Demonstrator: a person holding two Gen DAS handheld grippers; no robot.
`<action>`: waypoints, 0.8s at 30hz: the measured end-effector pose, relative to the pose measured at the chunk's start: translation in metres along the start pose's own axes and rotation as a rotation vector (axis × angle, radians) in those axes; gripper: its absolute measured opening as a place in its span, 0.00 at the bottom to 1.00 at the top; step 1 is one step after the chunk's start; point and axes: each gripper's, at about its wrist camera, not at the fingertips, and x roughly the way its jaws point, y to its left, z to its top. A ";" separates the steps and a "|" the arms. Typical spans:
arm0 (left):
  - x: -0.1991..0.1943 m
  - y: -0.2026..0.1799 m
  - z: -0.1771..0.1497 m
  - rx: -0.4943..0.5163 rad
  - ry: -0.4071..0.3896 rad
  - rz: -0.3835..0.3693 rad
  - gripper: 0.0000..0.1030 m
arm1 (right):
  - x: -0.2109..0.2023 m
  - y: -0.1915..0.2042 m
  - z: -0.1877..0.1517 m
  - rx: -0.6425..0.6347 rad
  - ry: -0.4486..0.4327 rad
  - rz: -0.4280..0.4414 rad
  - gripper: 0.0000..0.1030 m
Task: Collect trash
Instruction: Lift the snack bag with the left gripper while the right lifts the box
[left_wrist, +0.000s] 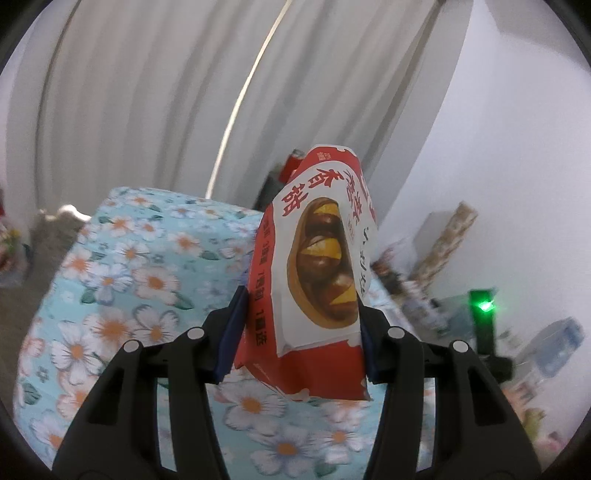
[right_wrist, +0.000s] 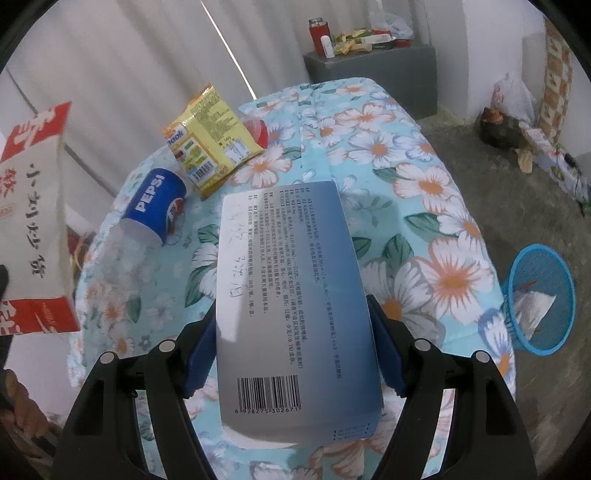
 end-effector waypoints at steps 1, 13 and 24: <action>-0.002 0.003 0.001 -0.036 0.004 -0.046 0.47 | -0.002 -0.001 -0.001 0.013 0.000 0.017 0.69; 0.037 0.063 -0.047 -0.846 0.195 -1.028 0.48 | -0.016 -0.010 -0.011 0.065 -0.028 0.063 0.69; 0.035 0.037 -0.043 -0.803 0.149 -1.235 0.50 | -0.018 -0.016 -0.012 0.084 -0.040 0.106 0.69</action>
